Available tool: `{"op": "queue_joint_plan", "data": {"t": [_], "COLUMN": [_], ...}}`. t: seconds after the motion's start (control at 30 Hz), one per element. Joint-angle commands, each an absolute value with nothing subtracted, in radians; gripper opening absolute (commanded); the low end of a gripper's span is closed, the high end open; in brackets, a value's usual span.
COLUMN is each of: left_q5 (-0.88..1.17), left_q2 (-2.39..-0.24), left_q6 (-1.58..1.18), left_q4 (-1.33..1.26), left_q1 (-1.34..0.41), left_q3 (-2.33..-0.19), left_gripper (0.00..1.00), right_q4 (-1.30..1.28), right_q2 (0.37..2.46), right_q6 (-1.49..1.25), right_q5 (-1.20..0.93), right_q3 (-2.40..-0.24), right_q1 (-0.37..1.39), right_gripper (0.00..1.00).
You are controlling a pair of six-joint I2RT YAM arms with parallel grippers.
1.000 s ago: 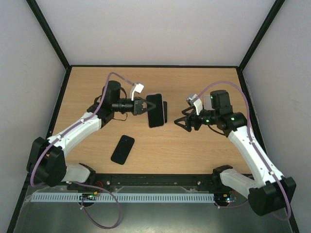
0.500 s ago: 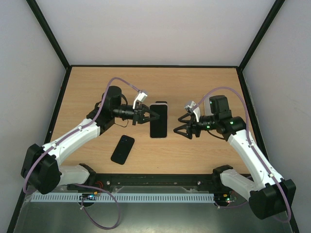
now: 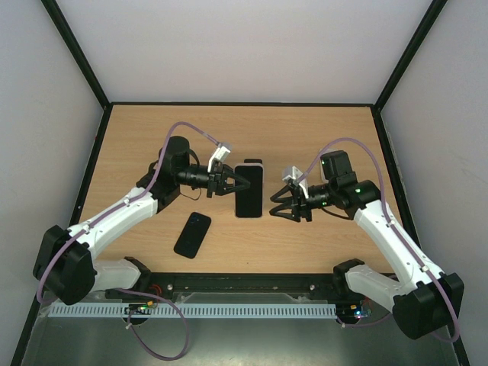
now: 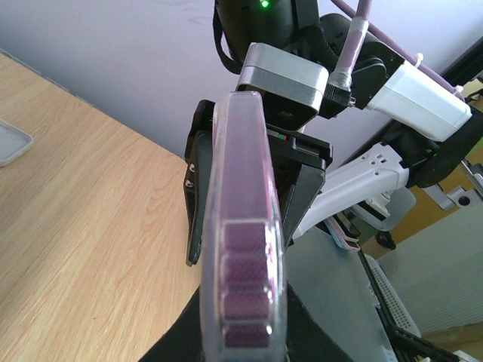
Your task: Take the phone out of the phone case
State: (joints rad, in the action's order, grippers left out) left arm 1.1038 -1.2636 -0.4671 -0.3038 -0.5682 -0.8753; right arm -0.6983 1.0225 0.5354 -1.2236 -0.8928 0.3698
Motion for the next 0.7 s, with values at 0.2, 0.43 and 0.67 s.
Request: {"op": "queue_joint_plan", "data": {"t": [0.2,0.43,0.67], "left_q5": [1.17,1.183,1.198], "left_q2": [-1.249,-1.254,-1.258], "left_q6": [-0.499,-0.505,-0.526], "left_q4": [-0.414,-0.418,-0.446], "left_q1": [-0.564,-0.564,-0.567], "left_q3": [-0.865,-0.864,-0.856], "left_gripper": [0.03,0.03,0.03], "right_q4": [-0.767,-0.781,-0.794], "right_q2": [1.079,1.102,1.111], "right_q6": [0.637,0.666,0.696], "right_q5": [-1.266,-1.255,-1.246], "right_q3": [-0.953,-0.963,-0.977], "right_q1": [0.472,0.501,0.511], "right_gripper": [0.45,0.37,0.33]}}
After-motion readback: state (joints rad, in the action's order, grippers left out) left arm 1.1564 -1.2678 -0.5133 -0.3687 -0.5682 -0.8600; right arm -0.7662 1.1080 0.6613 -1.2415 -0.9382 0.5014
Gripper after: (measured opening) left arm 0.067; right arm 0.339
